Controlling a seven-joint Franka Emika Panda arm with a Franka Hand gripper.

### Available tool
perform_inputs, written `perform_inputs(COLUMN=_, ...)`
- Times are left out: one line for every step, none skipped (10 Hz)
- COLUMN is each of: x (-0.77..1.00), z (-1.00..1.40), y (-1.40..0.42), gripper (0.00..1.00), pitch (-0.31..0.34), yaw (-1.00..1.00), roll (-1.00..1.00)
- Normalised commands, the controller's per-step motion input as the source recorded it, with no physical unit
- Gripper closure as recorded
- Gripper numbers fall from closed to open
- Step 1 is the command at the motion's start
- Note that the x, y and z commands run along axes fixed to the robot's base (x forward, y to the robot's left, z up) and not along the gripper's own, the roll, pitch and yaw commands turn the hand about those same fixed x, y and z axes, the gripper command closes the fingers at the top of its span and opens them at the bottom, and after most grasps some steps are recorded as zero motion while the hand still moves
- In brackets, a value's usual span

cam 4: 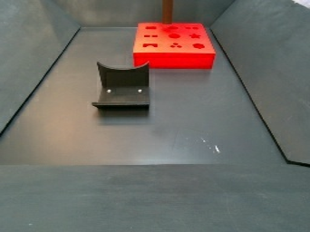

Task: Insert the oval object.

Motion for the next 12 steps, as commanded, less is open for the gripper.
perform_inputs(x=-0.06, z=0.0, y=0.0, gripper=1.0, pitch=0.011, yaw=-0.14, roll=0.12)
perform_inputs(x=-0.17, z=-0.08, y=0.0, gripper=1.0, pitch=0.0, yaw=-0.12, roll=0.08)
perform_inputs(x=-0.25, z=-0.12, y=0.0, gripper=1.0, pitch=0.0, yaw=-0.07, roll=0.07)
perform_inputs(x=-0.25, z=-0.16, y=0.0, gripper=1.0, pitch=0.0, yaw=-0.07, roll=0.05)
perform_inputs(x=-0.25, z=-0.12, y=0.0, gripper=1.0, pitch=0.0, yaw=-0.07, roll=0.01)
perform_inputs(x=-0.08, z=-0.09, y=0.0, gripper=1.0, pitch=0.0, yaw=0.0, roll=-0.02)
perform_inputs(x=0.0, z=-0.08, y=-0.02, gripper=1.0, pitch=-0.021, yaw=0.0, roll=-0.06)
perform_inputs(x=0.01, z=-0.11, y=-0.05, gripper=1.0, pitch=-0.023, yaw=0.0, roll=-0.04)
perform_inputs(x=0.05, z=-0.18, y=0.0, gripper=1.0, pitch=0.0, yaw=0.0, roll=0.0)
perform_inputs(x=0.03, z=-0.19, y=0.0, gripper=1.0, pitch=0.0, yaw=0.0, roll=0.0)
perform_inputs(x=0.0, z=-0.19, y=0.0, gripper=1.0, pitch=0.0, yaw=0.0, roll=0.0)
perform_inputs(x=0.0, z=-0.17, y=0.0, gripper=1.0, pitch=0.0, yaw=0.0, roll=0.0)
